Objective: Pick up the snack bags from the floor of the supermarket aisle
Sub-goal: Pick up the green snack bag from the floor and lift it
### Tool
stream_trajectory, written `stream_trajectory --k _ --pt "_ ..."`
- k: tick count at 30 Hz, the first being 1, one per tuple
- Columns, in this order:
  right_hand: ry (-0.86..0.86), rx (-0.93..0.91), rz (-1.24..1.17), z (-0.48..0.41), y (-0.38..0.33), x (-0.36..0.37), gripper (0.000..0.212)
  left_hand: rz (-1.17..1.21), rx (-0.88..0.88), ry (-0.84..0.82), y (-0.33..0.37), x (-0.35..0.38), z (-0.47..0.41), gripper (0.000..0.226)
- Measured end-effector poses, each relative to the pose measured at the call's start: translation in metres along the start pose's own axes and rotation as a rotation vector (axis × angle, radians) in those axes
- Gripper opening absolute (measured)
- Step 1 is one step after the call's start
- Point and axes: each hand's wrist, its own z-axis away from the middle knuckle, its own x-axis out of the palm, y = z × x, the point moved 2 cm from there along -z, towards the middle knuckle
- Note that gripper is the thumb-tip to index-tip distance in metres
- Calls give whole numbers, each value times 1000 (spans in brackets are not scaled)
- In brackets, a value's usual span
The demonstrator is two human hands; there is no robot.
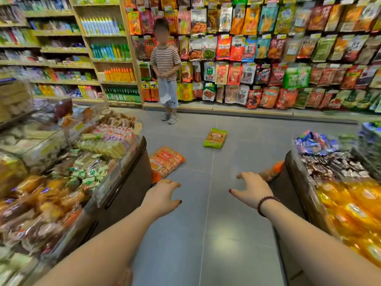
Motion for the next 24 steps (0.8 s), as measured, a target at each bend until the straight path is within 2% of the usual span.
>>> stream_trajectory --k 8,20,24 --pt "-29 -25 -19 -179 27 -34 57 35 -73 14 6 -20 -168 60" --pt "-63 -16 -8 -438 49 -50 61 49 -31 54 -20 -38 -431 51" --pt "-74 -16 -32 -528 49 -63 57 43 -51 11 -35 -53 -522 56"
